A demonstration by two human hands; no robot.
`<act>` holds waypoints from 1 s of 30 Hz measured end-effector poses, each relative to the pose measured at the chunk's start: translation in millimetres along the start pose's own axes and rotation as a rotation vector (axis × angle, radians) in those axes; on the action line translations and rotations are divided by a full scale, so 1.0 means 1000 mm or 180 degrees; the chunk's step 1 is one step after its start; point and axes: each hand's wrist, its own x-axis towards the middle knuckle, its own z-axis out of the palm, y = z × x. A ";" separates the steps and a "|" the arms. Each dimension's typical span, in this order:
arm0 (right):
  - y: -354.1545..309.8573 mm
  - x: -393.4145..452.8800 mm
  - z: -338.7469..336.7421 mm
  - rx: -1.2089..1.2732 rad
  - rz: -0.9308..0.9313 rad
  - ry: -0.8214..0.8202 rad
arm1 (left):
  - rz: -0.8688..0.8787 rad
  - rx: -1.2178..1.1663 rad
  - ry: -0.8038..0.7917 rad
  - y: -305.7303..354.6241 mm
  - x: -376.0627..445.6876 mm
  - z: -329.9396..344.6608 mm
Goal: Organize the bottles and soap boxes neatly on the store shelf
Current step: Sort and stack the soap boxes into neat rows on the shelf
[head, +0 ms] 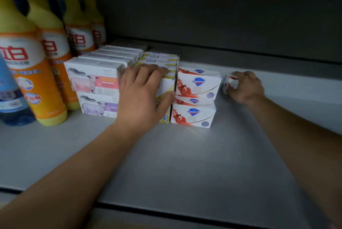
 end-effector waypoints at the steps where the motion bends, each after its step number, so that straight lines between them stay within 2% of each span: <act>1: -0.001 0.002 0.002 -0.0034 0.0044 0.0012 | 0.0001 -0.0015 0.0033 0.000 -0.001 0.000; 6: -0.001 0.000 0.001 -0.0808 0.0059 0.0234 | -0.0007 -0.0012 0.0059 0.002 -0.001 0.000; 10: -0.004 -0.007 -0.014 -0.0967 0.0187 0.0247 | -0.0014 0.0014 -0.0009 0.002 -0.001 -0.001; 16: -0.007 -0.046 -0.047 -0.0517 -0.0073 0.0002 | -0.0037 0.0013 -0.0093 0.002 -0.001 -0.003; 21: -0.017 -0.092 -0.095 -0.0179 -0.0274 0.0329 | -0.0107 0.0056 -0.0241 0.005 0.001 -0.008; 28: -0.039 -0.164 -0.133 0.0352 -0.0466 0.0509 | -0.0259 0.0581 -0.0881 0.019 0.011 -0.031; 30: -0.050 -0.182 -0.135 0.0553 -0.0610 0.0489 | -0.0234 0.0506 -0.0777 0.026 0.012 -0.044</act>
